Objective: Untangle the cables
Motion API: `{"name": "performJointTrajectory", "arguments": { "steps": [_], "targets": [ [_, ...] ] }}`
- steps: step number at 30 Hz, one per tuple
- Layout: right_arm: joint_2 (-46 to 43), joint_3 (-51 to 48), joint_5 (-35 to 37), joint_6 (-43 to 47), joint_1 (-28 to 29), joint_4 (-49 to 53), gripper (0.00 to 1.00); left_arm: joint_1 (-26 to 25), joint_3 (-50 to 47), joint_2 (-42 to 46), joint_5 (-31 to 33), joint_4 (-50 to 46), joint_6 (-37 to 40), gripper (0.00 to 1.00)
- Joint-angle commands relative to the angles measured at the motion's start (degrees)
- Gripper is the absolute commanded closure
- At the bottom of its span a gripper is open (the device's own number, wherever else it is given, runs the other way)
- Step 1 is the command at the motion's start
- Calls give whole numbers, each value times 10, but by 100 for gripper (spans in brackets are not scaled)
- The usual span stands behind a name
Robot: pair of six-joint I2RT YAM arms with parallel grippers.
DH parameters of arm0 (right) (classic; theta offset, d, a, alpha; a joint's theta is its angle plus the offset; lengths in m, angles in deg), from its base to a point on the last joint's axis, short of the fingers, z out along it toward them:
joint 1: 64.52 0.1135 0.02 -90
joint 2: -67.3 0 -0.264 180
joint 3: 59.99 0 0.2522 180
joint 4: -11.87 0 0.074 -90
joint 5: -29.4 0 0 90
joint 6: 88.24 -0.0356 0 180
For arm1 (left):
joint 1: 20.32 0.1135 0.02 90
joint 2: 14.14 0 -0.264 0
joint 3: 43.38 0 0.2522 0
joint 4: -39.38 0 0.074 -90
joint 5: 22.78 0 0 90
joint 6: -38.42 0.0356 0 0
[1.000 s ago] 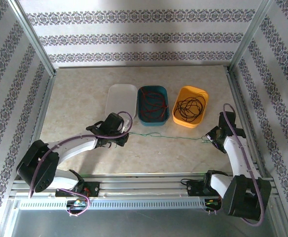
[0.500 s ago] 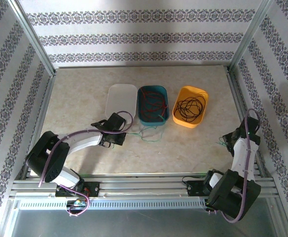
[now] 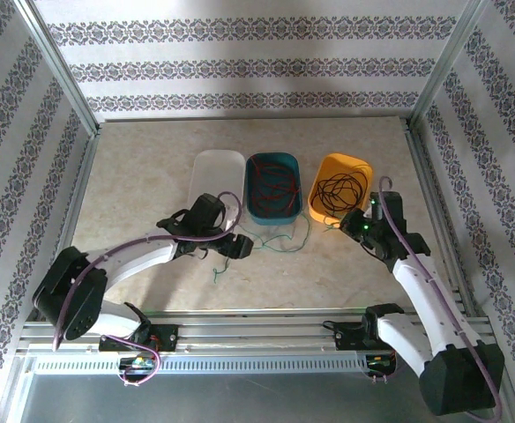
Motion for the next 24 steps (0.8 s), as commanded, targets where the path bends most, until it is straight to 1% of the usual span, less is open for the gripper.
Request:
{"name": "performJointTrajectory", "arguments": {
  "steps": [1,3,5,7,9,11,14,16,20,22,24],
  "targets": [
    [16,-1,-21,15,55,-55,100,-1,44,3,-121,57,-18,24],
    [37,16,-16,29,95,-66,100,-1,59,-12,-167,83,-34,23],
    [59,38,-13,45,130,-74,100,-1,71,-26,-191,110,-44,23],
    [83,60,-11,59,158,-76,100,-1,85,-41,-201,128,-48,24],
    [107,82,-12,75,185,-76,100,-1,109,-64,-216,126,-48,24],
    [126,98,-12,82,204,-80,100,-1,126,-82,-233,126,-48,25],
    [146,115,-18,83,224,-90,100,-1,138,-96,-238,121,-46,28],
    [153,121,-19,84,234,-95,100,-1,137,-98,-234,122,-43,35],
    [158,128,-22,98,253,-97,100,-1,131,-100,-218,135,-48,54],
    [158,130,-28,104,255,-94,100,0,123,-100,-215,149,-56,67],
    [158,131,-31,109,256,-89,100,0,116,-98,-211,159,-64,85]
  ]
}}
